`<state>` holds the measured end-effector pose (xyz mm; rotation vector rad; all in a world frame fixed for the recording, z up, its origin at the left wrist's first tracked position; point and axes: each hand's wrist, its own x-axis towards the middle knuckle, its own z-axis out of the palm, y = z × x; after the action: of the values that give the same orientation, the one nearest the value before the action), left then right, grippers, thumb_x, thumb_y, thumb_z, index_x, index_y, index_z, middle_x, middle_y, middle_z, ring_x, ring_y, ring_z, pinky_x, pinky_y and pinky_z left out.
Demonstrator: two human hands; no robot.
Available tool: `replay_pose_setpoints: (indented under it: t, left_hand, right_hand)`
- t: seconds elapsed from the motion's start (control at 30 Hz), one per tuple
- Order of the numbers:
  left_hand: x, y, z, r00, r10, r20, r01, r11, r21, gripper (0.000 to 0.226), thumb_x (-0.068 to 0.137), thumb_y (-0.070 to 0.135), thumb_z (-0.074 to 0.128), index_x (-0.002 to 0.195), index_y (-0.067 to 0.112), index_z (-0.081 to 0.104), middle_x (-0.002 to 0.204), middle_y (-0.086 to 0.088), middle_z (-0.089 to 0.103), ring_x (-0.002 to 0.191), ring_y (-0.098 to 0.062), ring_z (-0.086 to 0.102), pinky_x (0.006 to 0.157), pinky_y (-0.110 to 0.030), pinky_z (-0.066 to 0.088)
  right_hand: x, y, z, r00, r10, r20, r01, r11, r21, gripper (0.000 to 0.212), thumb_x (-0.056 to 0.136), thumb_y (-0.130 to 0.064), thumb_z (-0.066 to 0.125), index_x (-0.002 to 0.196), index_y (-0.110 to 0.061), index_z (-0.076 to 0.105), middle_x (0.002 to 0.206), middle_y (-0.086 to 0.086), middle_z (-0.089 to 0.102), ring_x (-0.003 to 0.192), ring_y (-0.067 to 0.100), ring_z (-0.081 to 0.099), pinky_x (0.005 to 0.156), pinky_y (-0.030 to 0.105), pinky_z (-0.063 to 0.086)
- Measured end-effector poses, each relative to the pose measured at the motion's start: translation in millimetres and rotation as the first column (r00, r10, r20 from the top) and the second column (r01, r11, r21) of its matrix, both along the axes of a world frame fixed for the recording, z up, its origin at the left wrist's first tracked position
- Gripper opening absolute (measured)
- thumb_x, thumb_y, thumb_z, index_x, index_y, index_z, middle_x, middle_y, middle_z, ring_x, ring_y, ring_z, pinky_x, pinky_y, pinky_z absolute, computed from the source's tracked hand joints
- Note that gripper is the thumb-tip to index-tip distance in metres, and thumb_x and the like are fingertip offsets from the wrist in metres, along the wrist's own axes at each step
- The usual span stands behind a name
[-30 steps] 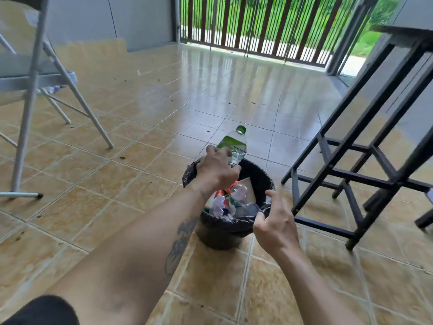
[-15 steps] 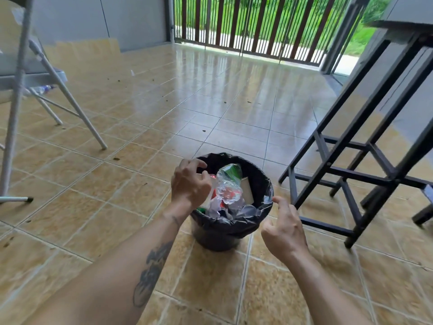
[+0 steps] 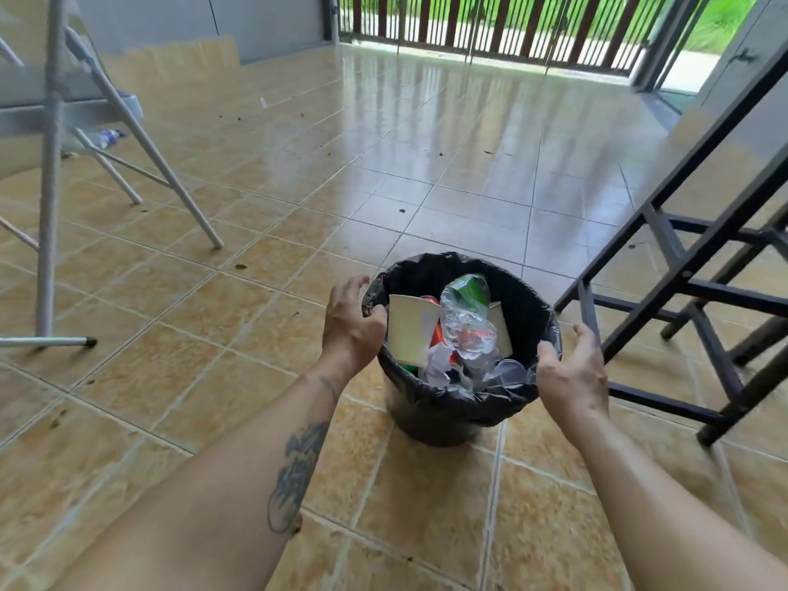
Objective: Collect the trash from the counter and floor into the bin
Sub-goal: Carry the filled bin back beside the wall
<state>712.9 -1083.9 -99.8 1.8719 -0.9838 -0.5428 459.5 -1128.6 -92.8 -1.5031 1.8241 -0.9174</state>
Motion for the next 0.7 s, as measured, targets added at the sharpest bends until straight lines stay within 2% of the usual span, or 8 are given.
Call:
replay_pose_setpoints:
  t: [0.07,0.17,0.27,0.33,0.4,0.47,0.57,0.7]
  left_hand:
    - [-1.2,-5.9,-3.1,0.996,0.016,-0.091,-0.015,1.0,0.015,0.058,0.09,0.007,0.053,0.148,0.013,0.047,0.152,-0.008,0.042,0.141,-0.022,0.039,0.11,-0.02,0.025]
    - [-1.4,-15.7,-10.3,0.966,0.045,-0.256,-0.039,0.999,0.031,0.068,0.088,0.0,0.046,0.154,0.012,0.038,0.159,-0.007,0.037,0.144,-0.024,0.039,0.119,-0.034,0.033]
    - [-7.2,-21.6,-11.8,0.928,-0.003,-0.373,0.001,1.0,-0.007,0.085,0.077,-0.001,0.054,0.158,0.012,0.031,0.15,-0.008,0.051,0.127,-0.023,0.056,0.107,-0.038,0.049]
    - [-11.7,-19.5,-8.4,0.927,-0.024,-0.374,0.012,0.999,-0.034,0.097,0.063,0.008,0.056,0.157,0.012,0.034,0.143,-0.005,0.057,0.121,-0.02,0.06,0.104,-0.036,0.052]
    - [-14.3,-13.9,-5.1,0.938,-0.051,-0.342,0.036,0.998,-0.048,0.098,0.059,0.012,0.058,0.155,0.013,0.039,0.145,-0.004,0.056,0.126,-0.017,0.059,0.107,-0.037,0.05]
    - [-16.2,-0.8,-0.3,0.955,-0.077,-0.287,0.066,0.997,-0.048,0.094,0.06,0.015,0.066,0.152,0.018,0.045,0.148,-0.001,0.056,0.132,-0.015,0.057,0.109,-0.039,0.048]
    - [-25.3,34.3,23.5,0.969,-0.105,-0.226,0.103,0.994,-0.022,0.08,0.068,0.008,0.063,0.146,0.023,0.053,0.139,0.003,0.065,0.126,-0.013,0.062,0.105,-0.041,0.052]
    - [-45.2,97.7,97.8,0.97,-0.05,-0.236,0.064,0.997,0.051,0.073,0.074,0.001,0.057,0.145,0.021,0.056,0.134,0.003,0.067,0.122,-0.009,0.064,0.101,-0.036,0.055]
  right_hand:
    - [5.9,-6.1,-7.7,0.997,-0.048,0.063,0.045,0.998,0.039,0.056,0.096,-0.027,0.05,0.15,-0.02,0.034,0.15,0.012,0.045,0.134,0.034,0.043,0.109,0.041,0.037]
    - [12.5,-7.8,-20.2,0.992,-0.067,0.105,0.06,0.996,0.073,0.06,0.091,-0.014,0.045,0.148,-0.028,0.037,0.141,0.01,0.055,0.124,0.035,0.051,0.104,0.039,0.042]
    - [14.3,-4.4,-23.9,0.992,-0.07,0.105,0.062,0.995,0.079,0.074,0.081,-0.005,0.046,0.15,-0.032,0.037,0.141,0.007,0.057,0.127,0.033,0.052,0.106,0.039,0.043]
    - [9.3,1.7,-24.4,0.991,-0.073,0.108,0.069,0.997,0.041,0.076,0.079,-0.004,0.047,0.148,-0.036,0.041,0.136,0.005,0.062,0.124,0.031,0.056,0.104,0.038,0.047]
    - [1.1,15.7,-20.1,0.992,-0.088,0.095,0.085,0.996,0.032,0.076,0.079,-0.003,0.048,0.148,-0.035,0.042,0.136,0.006,0.062,0.124,0.031,0.057,0.103,0.036,0.048]
    - [-8.3,38.5,-9.5,0.991,-0.107,0.076,0.104,0.994,0.032,0.075,0.079,-0.002,0.047,0.149,-0.029,0.042,0.144,0.006,0.055,0.131,0.028,0.051,0.109,0.037,0.043]
    - [-24.1,80.7,23.7,0.993,-0.101,0.059,0.099,0.994,0.035,0.073,0.079,0.002,0.046,0.15,-0.017,0.041,0.157,0.001,0.04,0.144,0.016,0.035,0.119,0.028,0.026]
    - [-40.5,139.8,91.4,0.998,-0.061,0.034,0.058,0.994,0.097,0.071,0.076,-0.002,0.043,0.146,-0.016,0.046,0.154,0.001,0.043,0.142,0.018,0.039,0.118,0.032,0.029]
